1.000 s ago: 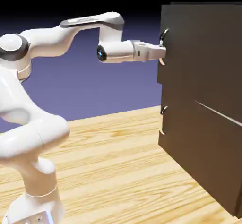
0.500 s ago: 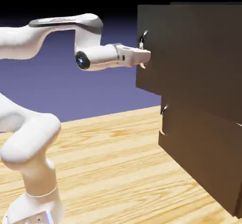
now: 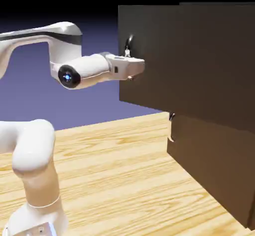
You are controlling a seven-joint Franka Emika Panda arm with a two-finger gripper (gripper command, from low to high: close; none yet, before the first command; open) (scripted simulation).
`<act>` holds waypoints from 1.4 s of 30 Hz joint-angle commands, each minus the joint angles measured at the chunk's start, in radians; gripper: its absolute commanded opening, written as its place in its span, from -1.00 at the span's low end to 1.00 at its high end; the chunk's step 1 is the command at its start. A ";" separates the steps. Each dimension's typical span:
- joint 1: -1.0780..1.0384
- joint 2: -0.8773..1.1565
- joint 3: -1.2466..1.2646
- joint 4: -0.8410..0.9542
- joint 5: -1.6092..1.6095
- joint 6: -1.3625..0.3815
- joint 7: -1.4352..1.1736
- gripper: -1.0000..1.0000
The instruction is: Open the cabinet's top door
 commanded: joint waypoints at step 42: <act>0.511 0.177 -1.397 0.768 -1.199 -1.212 0.088 -1.00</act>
